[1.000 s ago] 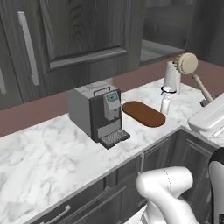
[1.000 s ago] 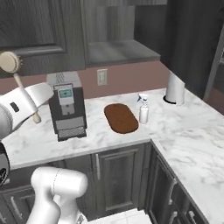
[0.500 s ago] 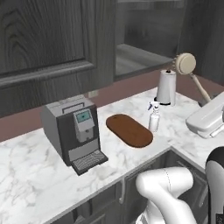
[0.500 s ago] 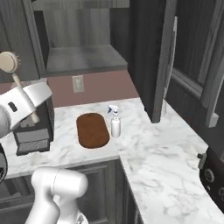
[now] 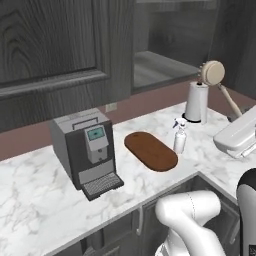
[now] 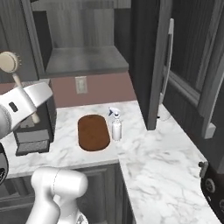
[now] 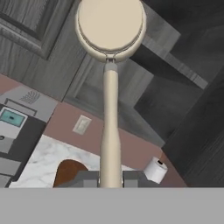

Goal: Grab the spray bottle from the cabinet, then place it next to the cutting board for sanitizing. Then grab the dish brush from the countertop next to the sink and place it next to the cutting board.

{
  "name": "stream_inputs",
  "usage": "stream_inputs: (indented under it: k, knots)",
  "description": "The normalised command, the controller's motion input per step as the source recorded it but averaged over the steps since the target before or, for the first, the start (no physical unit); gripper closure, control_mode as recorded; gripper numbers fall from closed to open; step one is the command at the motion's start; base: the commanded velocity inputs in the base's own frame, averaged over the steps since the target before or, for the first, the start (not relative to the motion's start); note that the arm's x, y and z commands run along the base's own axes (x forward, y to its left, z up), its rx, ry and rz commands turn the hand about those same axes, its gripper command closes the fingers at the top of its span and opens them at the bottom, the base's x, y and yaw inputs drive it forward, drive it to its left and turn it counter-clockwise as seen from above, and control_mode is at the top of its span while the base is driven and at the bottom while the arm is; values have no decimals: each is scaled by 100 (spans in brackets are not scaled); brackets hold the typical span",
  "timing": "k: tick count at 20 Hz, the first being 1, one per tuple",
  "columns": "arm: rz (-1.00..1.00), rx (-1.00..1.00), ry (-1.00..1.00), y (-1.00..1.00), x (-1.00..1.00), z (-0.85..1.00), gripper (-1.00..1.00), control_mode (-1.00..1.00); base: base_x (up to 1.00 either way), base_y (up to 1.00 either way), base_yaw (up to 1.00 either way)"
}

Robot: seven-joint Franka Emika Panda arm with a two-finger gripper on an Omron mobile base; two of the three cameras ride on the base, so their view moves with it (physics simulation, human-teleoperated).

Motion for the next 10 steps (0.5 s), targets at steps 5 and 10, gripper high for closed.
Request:
stream_inputs:
  k: [5,10]
  knots:
    - [0,0,0,0,0,0,100,100,65,0,10]
    - [0,0,0,0,0,0,100,100,100,14,20]
